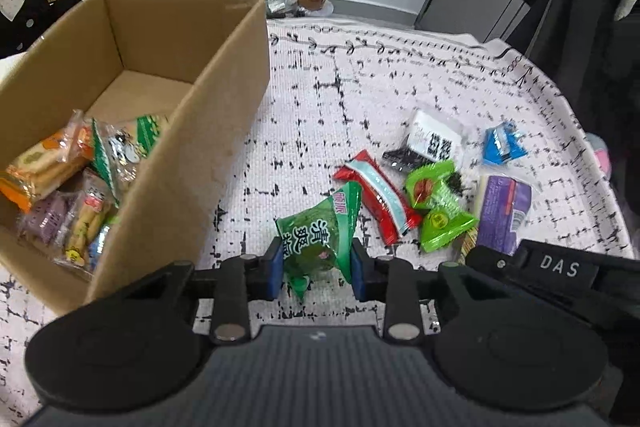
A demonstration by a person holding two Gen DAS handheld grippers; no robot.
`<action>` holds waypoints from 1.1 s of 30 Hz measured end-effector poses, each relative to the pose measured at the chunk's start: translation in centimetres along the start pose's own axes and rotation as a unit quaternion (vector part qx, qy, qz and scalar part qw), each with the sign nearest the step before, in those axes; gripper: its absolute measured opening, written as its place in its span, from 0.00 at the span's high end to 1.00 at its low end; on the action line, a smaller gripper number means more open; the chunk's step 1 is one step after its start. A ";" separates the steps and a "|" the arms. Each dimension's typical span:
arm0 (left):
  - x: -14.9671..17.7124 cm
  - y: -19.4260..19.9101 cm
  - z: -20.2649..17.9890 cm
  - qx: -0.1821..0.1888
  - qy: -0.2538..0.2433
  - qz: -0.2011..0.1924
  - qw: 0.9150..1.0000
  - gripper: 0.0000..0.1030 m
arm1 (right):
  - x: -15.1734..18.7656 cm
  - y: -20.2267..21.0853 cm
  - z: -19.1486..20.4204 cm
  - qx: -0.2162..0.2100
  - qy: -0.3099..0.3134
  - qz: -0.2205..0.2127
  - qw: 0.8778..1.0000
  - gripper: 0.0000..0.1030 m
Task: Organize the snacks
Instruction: 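Grasp the green snack bag with the left tool while the right tool grasps the purple-and-white bar, then carry both packets over the cardboard box and open both tools inside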
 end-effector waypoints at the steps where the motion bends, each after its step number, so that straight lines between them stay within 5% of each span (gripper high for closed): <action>1: -0.1 0.4 0.1 0.002 0.000 -0.002 1.000 0.70 | -0.1 0.4 0.0 -0.003 -0.002 -0.004 1.000 0.76; 33: -5.4 11.5 5.0 0.031 0.022 -0.093 0.995 0.70 | 0.2 8.0 9.6 -0.075 0.044 -0.073 0.994 0.76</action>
Point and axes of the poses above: each gripper's, at about its wrist camera, not at the fingertips, and y roughly against the way its jaws point, z to its left, x to its underside, the point moved 5 cm from there along -y, roughly the way its jaws point, and after that the axes turned 3 degrees about z, right-handed, at the moved point
